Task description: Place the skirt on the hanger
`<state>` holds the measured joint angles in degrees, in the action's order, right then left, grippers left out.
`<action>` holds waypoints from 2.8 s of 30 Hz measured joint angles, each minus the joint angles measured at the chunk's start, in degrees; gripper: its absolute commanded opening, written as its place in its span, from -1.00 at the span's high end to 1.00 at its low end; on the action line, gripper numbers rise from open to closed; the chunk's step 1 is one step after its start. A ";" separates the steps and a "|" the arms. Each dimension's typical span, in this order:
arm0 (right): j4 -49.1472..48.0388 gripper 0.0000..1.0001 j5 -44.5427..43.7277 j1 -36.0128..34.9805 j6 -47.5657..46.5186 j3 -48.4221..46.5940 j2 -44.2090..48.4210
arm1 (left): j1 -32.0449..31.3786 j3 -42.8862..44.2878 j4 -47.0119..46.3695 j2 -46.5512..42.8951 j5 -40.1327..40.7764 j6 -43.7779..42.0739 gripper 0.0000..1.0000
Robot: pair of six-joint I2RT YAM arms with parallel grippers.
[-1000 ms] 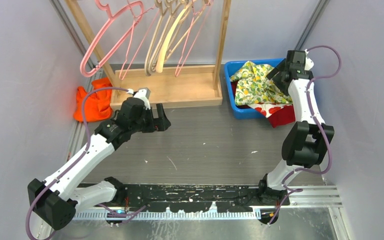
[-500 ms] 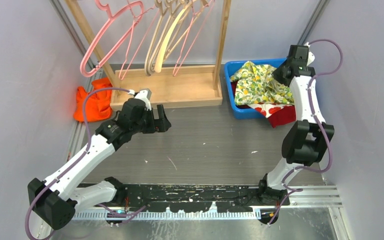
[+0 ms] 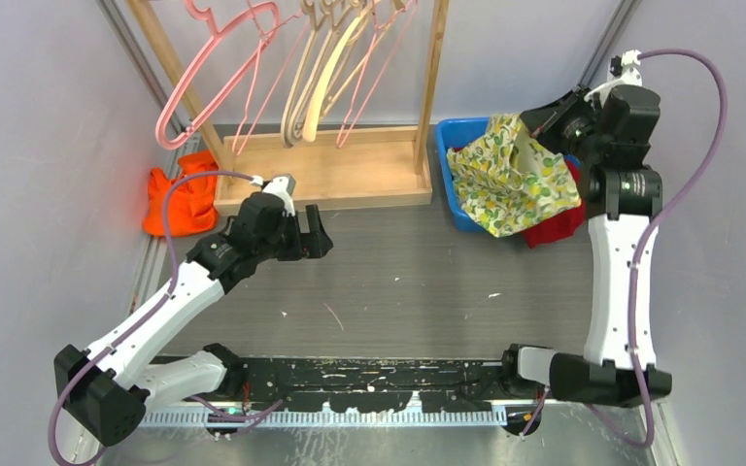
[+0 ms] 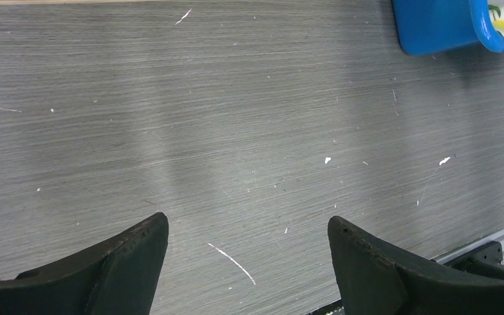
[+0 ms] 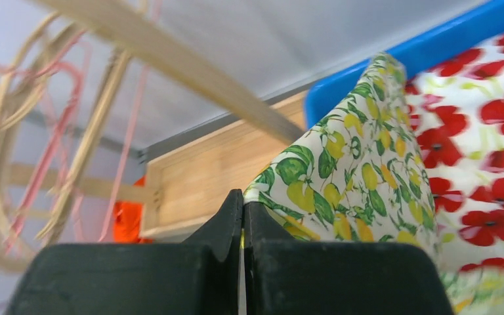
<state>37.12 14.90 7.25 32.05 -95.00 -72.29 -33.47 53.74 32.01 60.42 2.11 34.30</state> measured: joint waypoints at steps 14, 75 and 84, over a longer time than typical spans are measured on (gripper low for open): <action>-2.64 0.98 12.26 -22.91 5.35 4.50 11.50 | -0.98 -1.75 -1.05 -1.57 -0.94 0.37 -0.82; -3.63 0.13 -7.48 -51.34 3.65 52.98 16.76 | 5.03 0.70 -5.75 28.13 9.64 3.96 0.09; -2.95 -0.01 -4.20 -53.90 2.45 54.62 18.08 | 5.55 0.33 -5.60 29.29 8.35 2.84 1.00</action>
<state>34.17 10.70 -46.65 34.50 -40.38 -54.22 -27.92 54.06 26.41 89.71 10.46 37.15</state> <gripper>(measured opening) 0.501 0.016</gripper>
